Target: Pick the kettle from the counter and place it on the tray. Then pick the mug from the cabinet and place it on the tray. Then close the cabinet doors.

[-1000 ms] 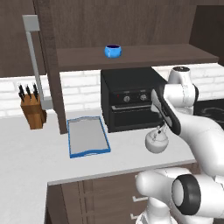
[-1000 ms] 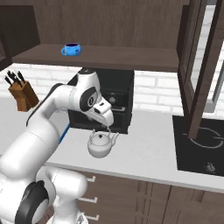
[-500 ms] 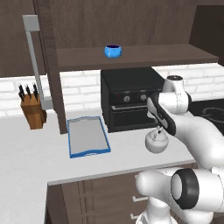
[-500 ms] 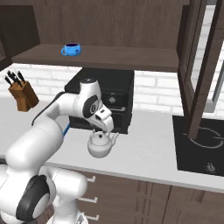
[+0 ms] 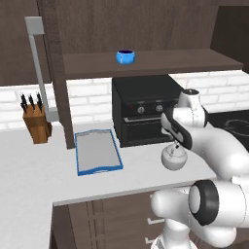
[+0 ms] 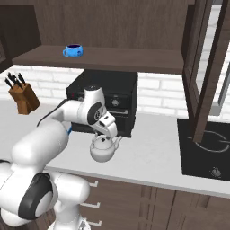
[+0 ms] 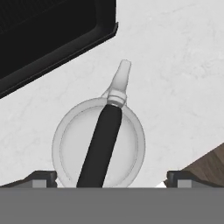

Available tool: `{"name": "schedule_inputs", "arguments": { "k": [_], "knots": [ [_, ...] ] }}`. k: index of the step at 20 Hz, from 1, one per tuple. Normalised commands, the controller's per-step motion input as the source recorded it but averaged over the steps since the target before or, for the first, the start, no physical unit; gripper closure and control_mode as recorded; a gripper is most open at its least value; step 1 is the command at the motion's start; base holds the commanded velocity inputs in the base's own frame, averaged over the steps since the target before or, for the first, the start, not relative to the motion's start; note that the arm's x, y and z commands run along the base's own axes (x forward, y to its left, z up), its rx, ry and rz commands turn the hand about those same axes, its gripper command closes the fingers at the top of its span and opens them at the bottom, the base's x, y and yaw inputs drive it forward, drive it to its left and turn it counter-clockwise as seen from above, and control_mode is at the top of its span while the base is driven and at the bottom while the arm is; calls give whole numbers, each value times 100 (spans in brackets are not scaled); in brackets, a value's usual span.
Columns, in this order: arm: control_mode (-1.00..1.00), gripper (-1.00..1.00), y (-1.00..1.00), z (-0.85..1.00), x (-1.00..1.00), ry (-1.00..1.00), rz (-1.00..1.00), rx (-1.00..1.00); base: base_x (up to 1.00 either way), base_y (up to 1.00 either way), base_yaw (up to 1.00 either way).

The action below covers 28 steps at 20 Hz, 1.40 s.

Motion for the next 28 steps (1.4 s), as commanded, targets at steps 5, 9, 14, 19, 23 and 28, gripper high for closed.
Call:
{"name": "schedule_inputs", "arguments": {
  "k": [5,9,14,19,23,28],
  "knots": [
    [-100,-100,0,-3,11,4,1,0,0,0,0],
    [-100,-100,0,-10,25,8,1,0,0,0,0],
    [-100,-100,0,-12,21,1,2,-1,0,0,0],
    [-100,-100,0,-19,-2,0,0,0,0,0,0],
    [-100,100,0,-28,-21,1,0,0,0,0,0],
    [-100,100,3,-19,-18,-1,0,-1,0,0,0]
  ]
}}
